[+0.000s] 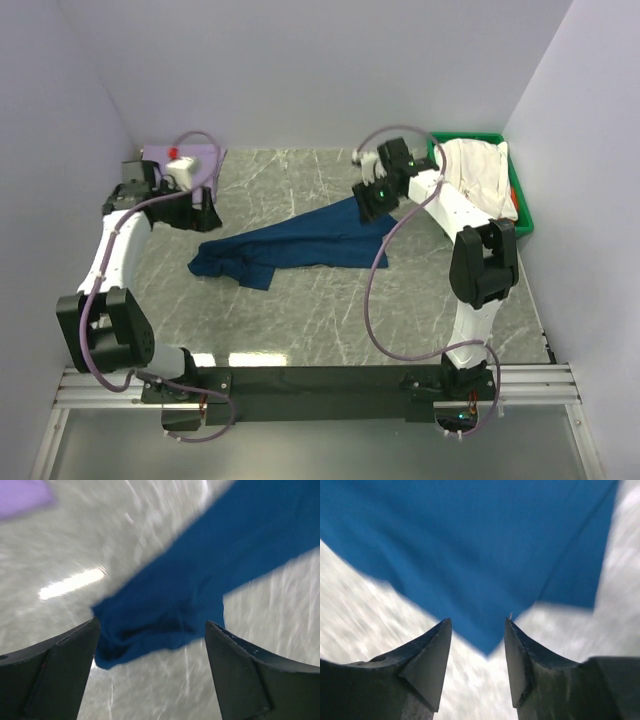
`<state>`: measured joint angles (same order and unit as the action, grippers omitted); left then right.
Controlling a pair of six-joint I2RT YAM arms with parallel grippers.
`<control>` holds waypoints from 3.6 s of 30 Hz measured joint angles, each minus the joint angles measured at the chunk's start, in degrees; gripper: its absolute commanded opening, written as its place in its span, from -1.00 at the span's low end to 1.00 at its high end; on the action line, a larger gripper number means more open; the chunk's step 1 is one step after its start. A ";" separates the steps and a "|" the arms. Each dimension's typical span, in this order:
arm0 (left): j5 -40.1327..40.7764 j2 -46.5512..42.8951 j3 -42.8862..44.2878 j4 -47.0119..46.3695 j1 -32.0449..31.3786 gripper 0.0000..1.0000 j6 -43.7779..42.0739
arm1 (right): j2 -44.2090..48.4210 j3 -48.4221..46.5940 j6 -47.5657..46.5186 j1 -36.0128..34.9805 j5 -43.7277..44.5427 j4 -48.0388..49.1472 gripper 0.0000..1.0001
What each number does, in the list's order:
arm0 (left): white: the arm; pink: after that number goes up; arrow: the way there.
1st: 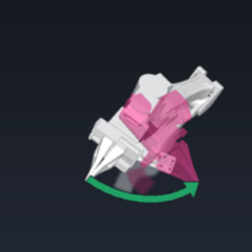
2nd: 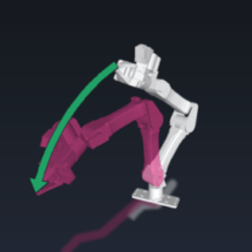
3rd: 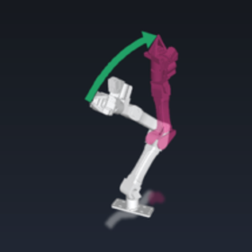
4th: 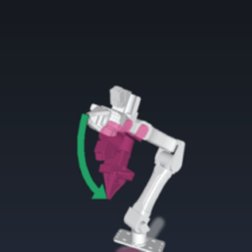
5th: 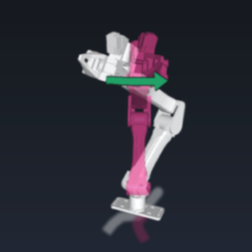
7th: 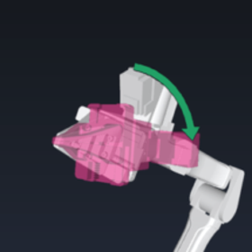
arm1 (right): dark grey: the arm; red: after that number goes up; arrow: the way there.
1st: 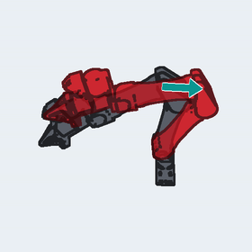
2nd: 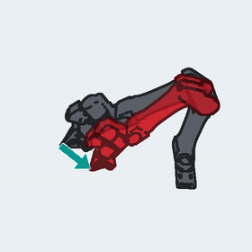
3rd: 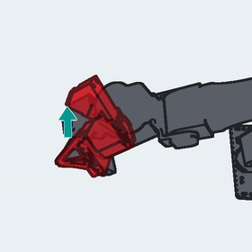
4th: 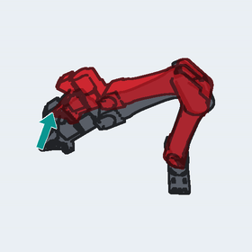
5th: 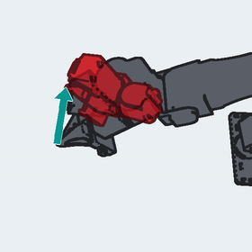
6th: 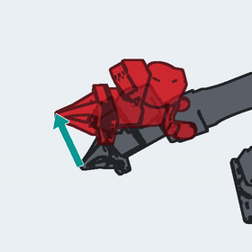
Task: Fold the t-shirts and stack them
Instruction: Move the tshirt to the center of the board, then flatten the tshirt out
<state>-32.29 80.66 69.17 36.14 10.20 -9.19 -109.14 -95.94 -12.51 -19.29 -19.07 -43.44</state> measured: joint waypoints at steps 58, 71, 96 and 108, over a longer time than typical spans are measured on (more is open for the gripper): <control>-3.63 3.65 12.11 13.27 -6.16 -0.99 -17.35 | 8.79 4.11 -6.93 5.51 7.69 -8.92 -1.00; -1.68 21.90 44.17 -8.24 -1.84 -0.99 3.10 | -2.23 -38.16 -4.66 10.47 15.19 -2.32 -1.00; -18.40 -23.67 -5.99 10.45 8.37 -0.82 -36.83 | 40.85 29.46 -18.21 10.67 9.75 15.15 -1.00; -9.18 -21.09 -15.30 32.76 8.41 0.47 -54.82 | 41.13 38.32 -24.52 2.43 8.59 -1.20 0.20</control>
<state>-41.47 59.57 53.87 68.90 18.61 -64.01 -68.01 -57.63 -37.04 -16.86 -10.48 -44.64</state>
